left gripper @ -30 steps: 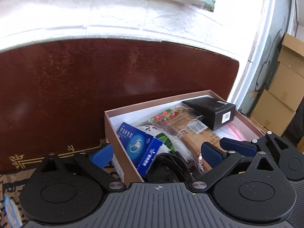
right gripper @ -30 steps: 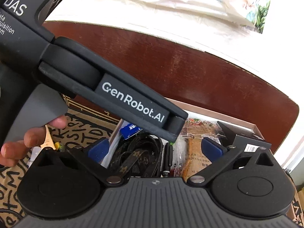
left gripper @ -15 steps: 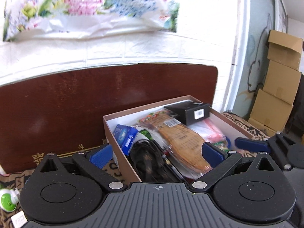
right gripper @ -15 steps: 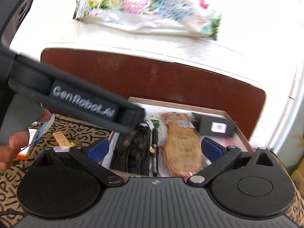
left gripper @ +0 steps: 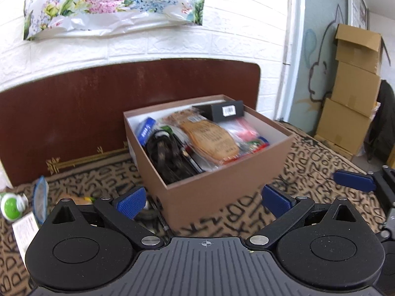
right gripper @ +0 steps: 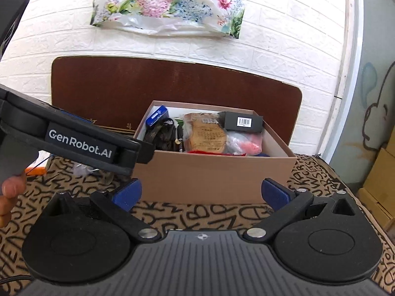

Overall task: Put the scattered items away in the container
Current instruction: 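Withdraw the left gripper from the shoebox and hold it above the table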

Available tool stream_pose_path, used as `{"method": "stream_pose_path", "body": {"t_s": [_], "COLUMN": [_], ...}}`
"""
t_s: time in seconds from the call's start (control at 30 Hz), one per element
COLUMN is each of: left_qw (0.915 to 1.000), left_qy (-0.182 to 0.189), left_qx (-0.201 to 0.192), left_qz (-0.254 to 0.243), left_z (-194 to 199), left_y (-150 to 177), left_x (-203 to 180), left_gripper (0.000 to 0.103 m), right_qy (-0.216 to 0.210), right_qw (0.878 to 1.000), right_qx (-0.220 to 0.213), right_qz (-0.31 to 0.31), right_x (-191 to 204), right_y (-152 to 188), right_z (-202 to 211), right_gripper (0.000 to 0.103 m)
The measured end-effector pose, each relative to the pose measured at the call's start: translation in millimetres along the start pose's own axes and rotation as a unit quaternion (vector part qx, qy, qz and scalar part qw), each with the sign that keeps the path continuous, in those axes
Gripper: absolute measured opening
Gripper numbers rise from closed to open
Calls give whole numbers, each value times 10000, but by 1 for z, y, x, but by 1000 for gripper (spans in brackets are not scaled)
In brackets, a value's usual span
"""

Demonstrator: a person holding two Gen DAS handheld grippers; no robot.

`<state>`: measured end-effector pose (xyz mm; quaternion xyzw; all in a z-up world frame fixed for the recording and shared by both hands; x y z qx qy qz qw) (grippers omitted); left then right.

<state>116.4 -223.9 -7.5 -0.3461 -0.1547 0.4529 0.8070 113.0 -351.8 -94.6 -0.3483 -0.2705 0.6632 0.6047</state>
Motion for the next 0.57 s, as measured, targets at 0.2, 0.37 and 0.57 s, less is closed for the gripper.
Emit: {"method": "stream_pose_path", "body": {"t_s": [0.2,0.37,0.57], "left_qw": [9998,9998,9999], "left_qy": [-151,-105,-23], "left_qx": [74,110,88], "left_qz": [70,95,73], "left_z": [7,10,13], "left_y": [12,14,16], "left_x": [1,0,-4], "left_gripper": [103,103,103], "right_qy": [1,8,-6], "right_qw": [10000,9999,9998], "right_qx": [-26,-62,-72], "right_qz": [-34,-130,-164], "right_x": [6,4,4], "right_y": [10,13,14], "right_z": [17,23,24], "right_gripper": [103,103,103]}}
Point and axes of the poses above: each gripper's, at about its wrist camera, not at the fingertips, and z roughly against the way its jaws point, x to its left, y to its underside, the point moved 9 cm from there along -z, roughly the way its jaws point, and after that the axes turned 15 degrees about x, right-handed, at the moved point
